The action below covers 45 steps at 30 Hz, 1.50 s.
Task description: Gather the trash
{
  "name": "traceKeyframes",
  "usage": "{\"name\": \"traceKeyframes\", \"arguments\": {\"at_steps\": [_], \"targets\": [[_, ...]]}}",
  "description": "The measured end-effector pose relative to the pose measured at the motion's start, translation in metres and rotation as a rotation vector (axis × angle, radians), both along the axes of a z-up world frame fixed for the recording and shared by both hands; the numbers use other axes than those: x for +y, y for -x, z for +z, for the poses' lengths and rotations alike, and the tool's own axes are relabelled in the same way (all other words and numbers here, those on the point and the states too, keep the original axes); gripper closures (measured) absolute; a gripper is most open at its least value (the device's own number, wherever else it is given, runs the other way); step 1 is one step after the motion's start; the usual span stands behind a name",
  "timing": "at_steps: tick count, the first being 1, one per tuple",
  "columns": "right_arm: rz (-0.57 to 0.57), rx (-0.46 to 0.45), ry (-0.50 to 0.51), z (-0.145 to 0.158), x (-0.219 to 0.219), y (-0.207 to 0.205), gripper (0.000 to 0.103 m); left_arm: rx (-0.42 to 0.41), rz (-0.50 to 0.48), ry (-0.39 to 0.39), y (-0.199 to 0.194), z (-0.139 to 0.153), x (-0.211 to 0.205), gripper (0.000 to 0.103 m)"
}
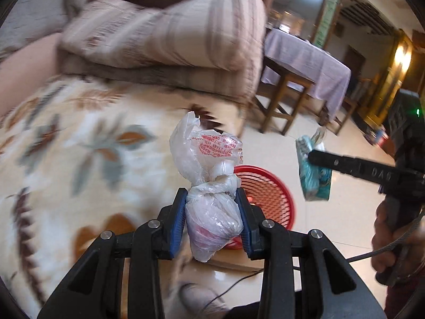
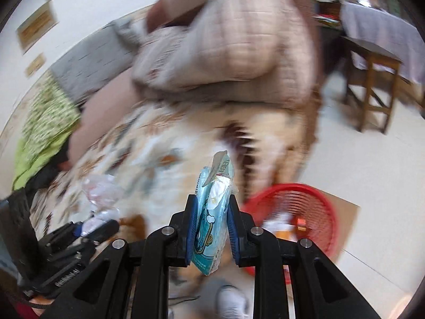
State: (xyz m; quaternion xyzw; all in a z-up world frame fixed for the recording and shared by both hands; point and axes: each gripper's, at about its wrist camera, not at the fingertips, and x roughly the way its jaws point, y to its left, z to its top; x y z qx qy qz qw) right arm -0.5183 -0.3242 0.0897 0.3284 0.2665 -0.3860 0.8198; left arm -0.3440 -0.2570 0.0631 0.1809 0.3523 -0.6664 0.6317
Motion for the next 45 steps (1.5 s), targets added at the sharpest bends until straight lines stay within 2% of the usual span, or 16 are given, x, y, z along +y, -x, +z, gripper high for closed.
{"name": "traceKeyframes", "arguments": {"at_steps": [5, 7, 8, 9, 10, 11, 16, 18, 24, 27, 32, 37, 39, 42, 45], "targets": [[-0.094, -0.009, -0.067, -0.027, -0.026, 0.053, 0.079, 0.029, -0.07, -0.053, 0.036, -0.022, -0.048, 0.068], [-0.115, -0.016, -0.081, -0.036, -0.033, 0.06, 0.072, 0.024, -0.101, -0.073, 0.048, -0.031, -0.064, 0.055], [-0.126, -0.015, -0.088, -0.042, -0.039, 0.063, 0.071, 0.031, -0.102, -0.082, 0.049, -0.033, -0.068, 0.037], [-0.135, -0.016, -0.09, -0.045, -0.041, 0.065, 0.065, 0.039, -0.099, -0.08, 0.05, -0.035, -0.072, 0.034], [-0.142, -0.016, -0.093, -0.048, -0.044, 0.067, 0.053, 0.041, -0.096, -0.073, 0.051, -0.036, -0.074, 0.034], [-0.155, -0.009, -0.099, -0.052, -0.05, 0.069, 0.049, 0.041, -0.095, -0.07, 0.051, -0.036, -0.075, 0.034], [-0.195, -0.003, -0.089, -0.051, -0.055, 0.08, 0.049, 0.019, -0.072, -0.054, 0.046, -0.028, -0.068, 0.034], [-0.206, 0.004, -0.07, -0.045, -0.052, 0.083, 0.049, -0.01, -0.043, -0.043, 0.039, -0.02, -0.052, 0.034], [-0.196, 0.072, 0.023, -0.02, -0.022, 0.069, 0.039, -0.104, 0.097, 0.011, 0.001, 0.005, 0.016, 0.028], [-0.18, 0.106, 0.087, -0.005, 0.007, 0.053, 0.023, -0.149, 0.167, 0.046, -0.016, 0.022, 0.057, 0.022], [-0.19, 0.144, 0.155, 0.007, 0.06, 0.023, 0.021, -0.223, 0.289, 0.1, -0.034, 0.044, 0.127, 0.019], [-0.07, 0.183, 0.269, 0.02, 0.108, -0.015, 0.019, -0.295, 0.456, 0.159, -0.054, 0.062, 0.183, 0.015], [-0.029, 0.189, 0.294, 0.029, 0.116, -0.032, 0.019, -0.323, 0.508, 0.179, -0.058, 0.069, 0.197, 0.009], [-0.018, 0.166, 0.332, 0.047, 0.121, -0.046, 0.019, -0.353, 0.549, 0.195, -0.056, 0.074, 0.207, 0.007], [-0.02, 0.142, 0.346, 0.058, 0.125, -0.049, 0.017, -0.365, 0.525, 0.174, -0.047, 0.071, 0.209, 0.006]]}}
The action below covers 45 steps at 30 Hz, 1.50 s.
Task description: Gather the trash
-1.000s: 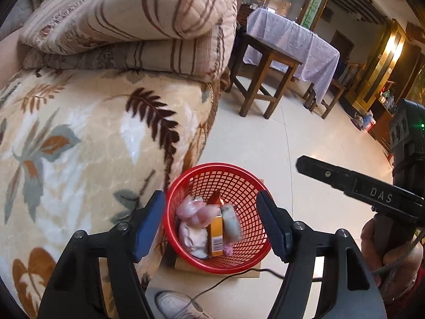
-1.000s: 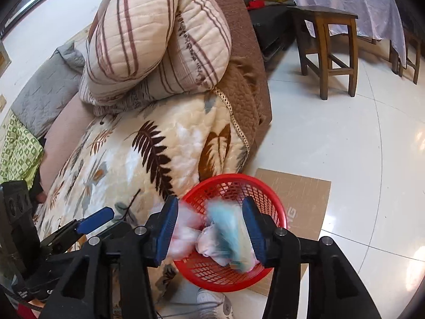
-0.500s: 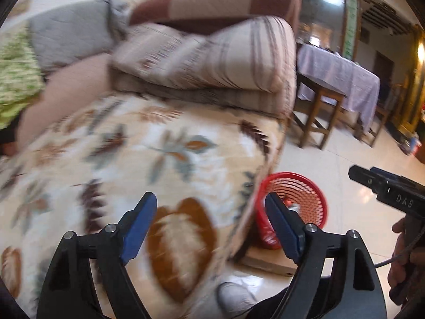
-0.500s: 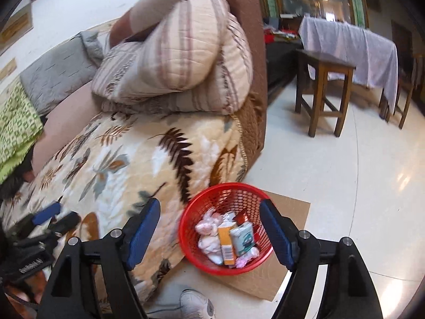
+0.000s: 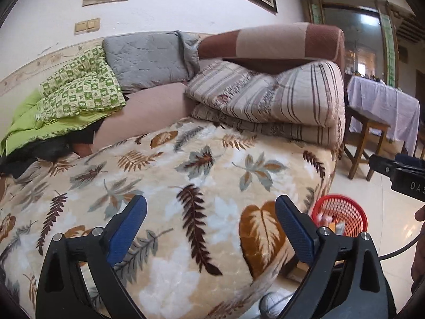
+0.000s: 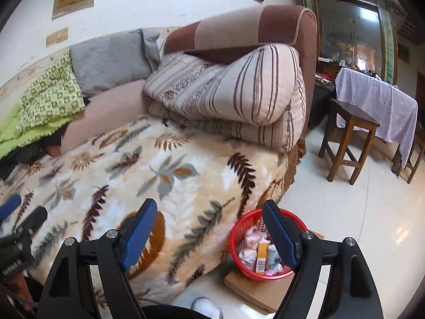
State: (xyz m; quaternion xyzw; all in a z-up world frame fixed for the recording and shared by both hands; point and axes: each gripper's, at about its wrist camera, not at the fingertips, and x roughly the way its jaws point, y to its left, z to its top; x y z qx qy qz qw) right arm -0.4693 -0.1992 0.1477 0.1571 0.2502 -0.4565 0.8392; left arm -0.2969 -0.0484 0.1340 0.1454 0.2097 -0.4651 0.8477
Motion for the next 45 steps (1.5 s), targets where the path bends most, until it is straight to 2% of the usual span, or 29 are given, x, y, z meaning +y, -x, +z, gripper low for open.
{"name": "traceKeyframes", "arguments": {"at_steps": [5, 7, 10, 15, 19, 22, 25, 30, 34, 45], "targets": [[-0.065, 0.039, 0.041, -0.011, 0.021, 0.009, 0.016, -0.002, -0.027, -0.065, 0.015, -0.013, -0.004, 0.006], [-0.105, 0.039, 0.031, -0.021, 0.03, 0.02, 0.014, -0.003, -0.029, -0.055, 0.018, -0.016, -0.006, 0.006], [-0.134, 0.014, -0.005, -0.041, 0.045, 0.037, 0.014, -0.058, -0.016, -0.047, 0.024, -0.016, -0.008, 0.003], [-0.212, -0.03, 0.008, -0.034, 0.039, 0.052, 0.013, -0.05, -0.017, -0.042, 0.022, -0.014, -0.01, 0.002], [-0.179, -0.001, -0.009, -0.041, 0.039, 0.038, 0.013, -0.098, 0.042, -0.078, 0.02, -0.012, -0.016, 0.002], [-0.152, 0.011, 0.007, -0.041, 0.042, 0.028, 0.013, -0.084, 0.039, -0.112, 0.016, -0.014, -0.021, 0.002], [-0.136, 0.025, 0.017, -0.041, 0.043, 0.021, 0.013, -0.053, 0.026, -0.109, 0.012, -0.018, -0.021, 0.002], [-0.149, 0.034, -0.007, -0.048, 0.038, 0.019, 0.012, -0.058, 0.035, -0.099, 0.008, -0.028, -0.02, 0.002], [-0.168, 0.055, -0.033, -0.054, 0.034, 0.018, 0.012, -0.03, 0.024, -0.114, 0.005, -0.034, -0.024, 0.002], [-0.174, 0.084, -0.031, -0.059, 0.033, 0.012, 0.012, -0.003, 0.033, -0.122, -0.002, -0.04, -0.025, 0.002]]}}
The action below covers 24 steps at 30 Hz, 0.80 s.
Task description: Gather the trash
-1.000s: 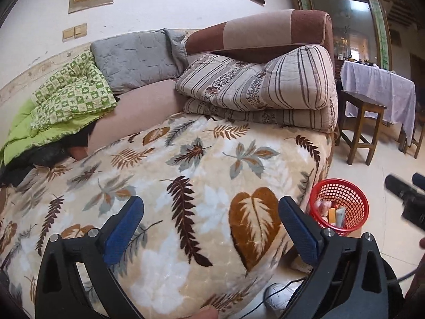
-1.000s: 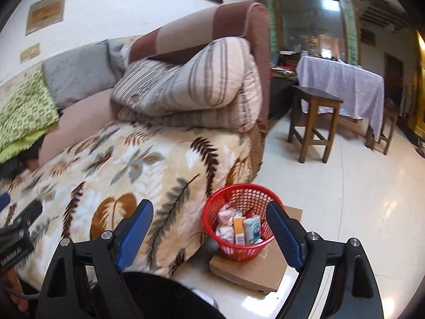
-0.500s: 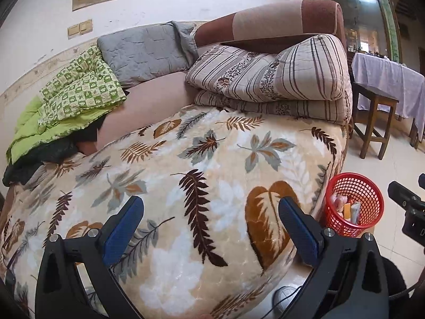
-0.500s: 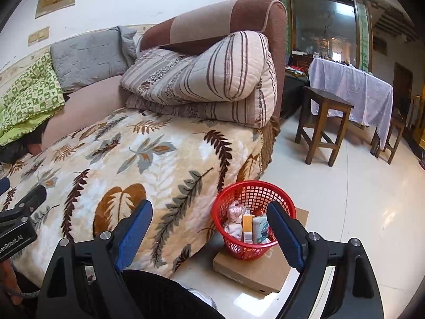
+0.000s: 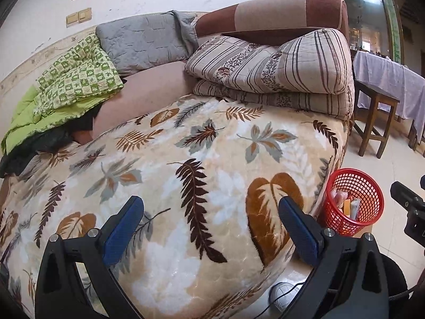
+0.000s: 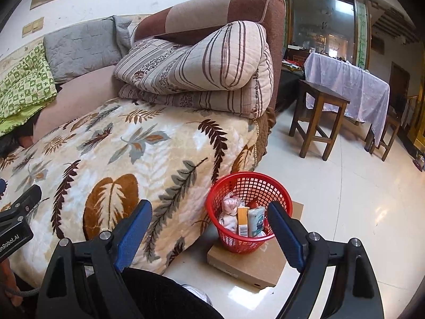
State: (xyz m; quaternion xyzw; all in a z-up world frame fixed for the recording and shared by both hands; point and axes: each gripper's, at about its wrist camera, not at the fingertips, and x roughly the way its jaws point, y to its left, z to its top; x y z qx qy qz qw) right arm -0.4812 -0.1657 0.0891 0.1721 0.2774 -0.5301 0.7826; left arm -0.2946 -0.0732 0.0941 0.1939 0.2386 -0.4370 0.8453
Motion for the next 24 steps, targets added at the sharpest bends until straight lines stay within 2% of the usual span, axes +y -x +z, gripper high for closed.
{"name": "traceKeyframes", "arguments": {"at_steps": [24], "targets": [[-0.008, 0.004, -0.005, -0.0015, -0.001, 0.0017, 0.012, 0.031, -0.047, -0.013, 0.0044, -0.0042, -0.0021, 0.002]]}}
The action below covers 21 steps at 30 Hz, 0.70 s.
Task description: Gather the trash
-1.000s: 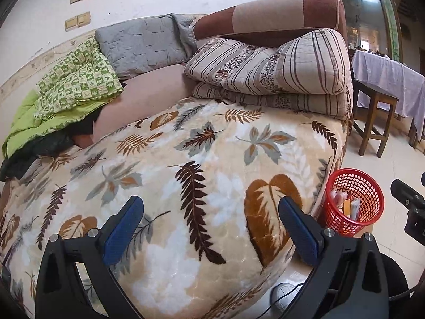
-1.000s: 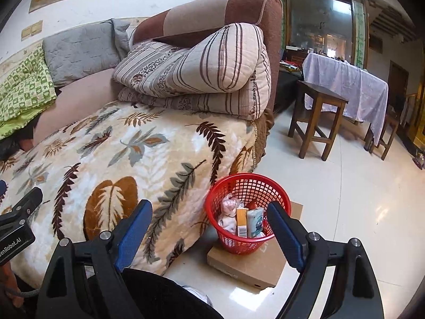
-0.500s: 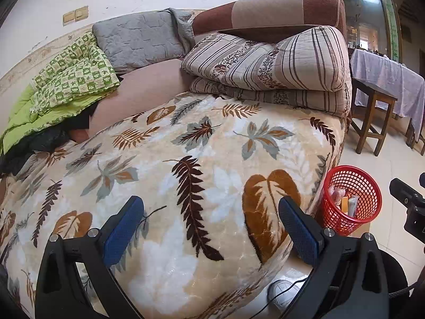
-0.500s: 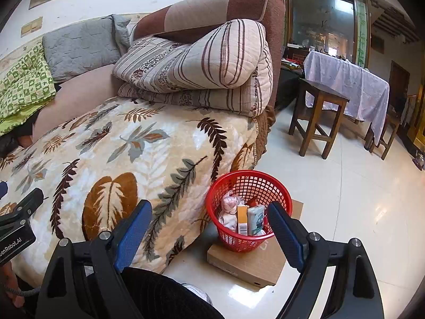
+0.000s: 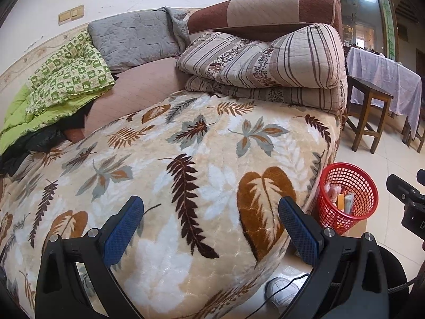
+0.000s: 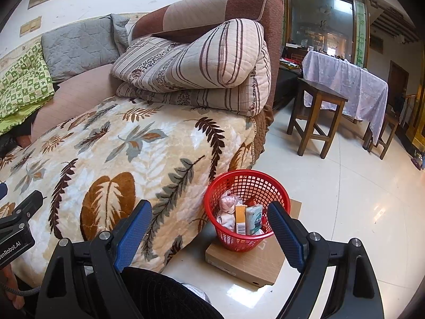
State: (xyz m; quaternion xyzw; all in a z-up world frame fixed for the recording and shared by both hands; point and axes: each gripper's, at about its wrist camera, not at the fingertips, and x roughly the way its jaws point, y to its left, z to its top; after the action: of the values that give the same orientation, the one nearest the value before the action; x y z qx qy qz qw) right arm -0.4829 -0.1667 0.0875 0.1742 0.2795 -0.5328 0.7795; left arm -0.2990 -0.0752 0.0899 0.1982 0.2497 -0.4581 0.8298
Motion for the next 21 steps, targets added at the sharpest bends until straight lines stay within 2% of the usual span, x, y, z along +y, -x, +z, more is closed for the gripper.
{"name": "traceKeyframes", "arguments": {"at_steps": [21], "targets": [[-0.007, 0.005, -0.004, -0.001, 0.0014, 0.0048, 0.012, 0.04, -0.021, 0.005, -0.0015, 0.0023, 0.0009, 0.002]]}}
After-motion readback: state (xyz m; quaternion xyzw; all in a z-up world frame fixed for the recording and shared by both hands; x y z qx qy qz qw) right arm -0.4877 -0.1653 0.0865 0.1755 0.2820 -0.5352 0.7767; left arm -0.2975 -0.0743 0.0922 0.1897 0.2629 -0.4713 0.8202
